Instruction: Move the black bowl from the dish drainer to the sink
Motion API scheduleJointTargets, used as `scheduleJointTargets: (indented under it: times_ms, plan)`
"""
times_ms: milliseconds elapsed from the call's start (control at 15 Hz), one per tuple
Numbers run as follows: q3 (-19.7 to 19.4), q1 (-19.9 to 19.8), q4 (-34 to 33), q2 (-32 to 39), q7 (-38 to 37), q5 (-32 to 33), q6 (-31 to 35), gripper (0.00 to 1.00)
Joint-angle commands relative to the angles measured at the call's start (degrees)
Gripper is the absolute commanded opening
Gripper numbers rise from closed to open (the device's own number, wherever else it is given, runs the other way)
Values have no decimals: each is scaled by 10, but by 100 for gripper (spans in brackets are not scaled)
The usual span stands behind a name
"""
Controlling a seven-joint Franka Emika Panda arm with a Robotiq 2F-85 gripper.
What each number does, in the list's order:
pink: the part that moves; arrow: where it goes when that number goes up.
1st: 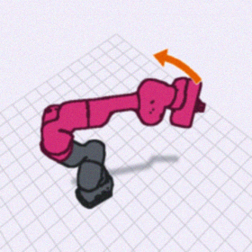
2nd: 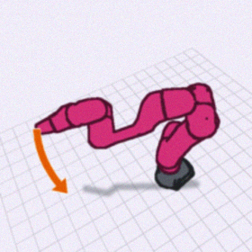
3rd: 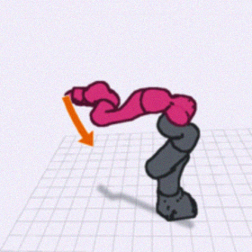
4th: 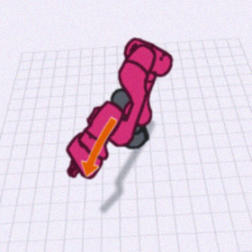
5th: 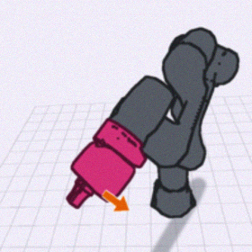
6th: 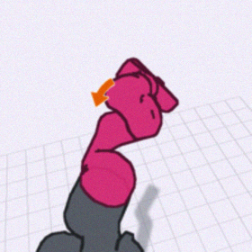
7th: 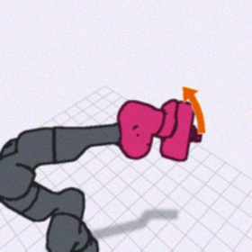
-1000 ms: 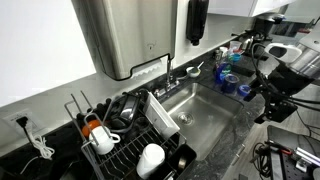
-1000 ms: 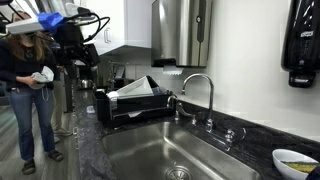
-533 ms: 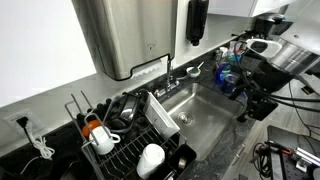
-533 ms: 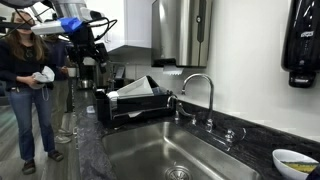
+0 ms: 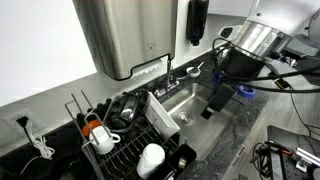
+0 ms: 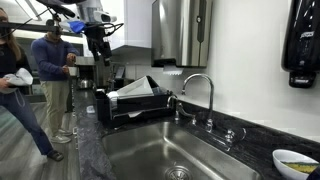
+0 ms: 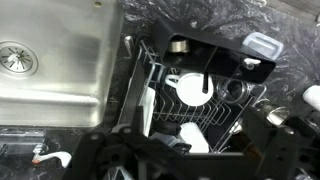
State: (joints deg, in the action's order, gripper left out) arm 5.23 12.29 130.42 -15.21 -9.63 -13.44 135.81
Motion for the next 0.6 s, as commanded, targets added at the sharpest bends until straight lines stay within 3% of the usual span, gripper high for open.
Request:
scheduleJointTargets:
  times_ms: [0, 267, 333, 533]
  plan:
    - [20, -17, -82, 79, -89, -36, -4, 100]
    - [23, -18, -121, 123, -185, -74, 31, 100]
    - [22, -17, -96, 95, -151, -54, 15, 100]
    - [22, -17, -113, 115, -179, -61, 23, 100]
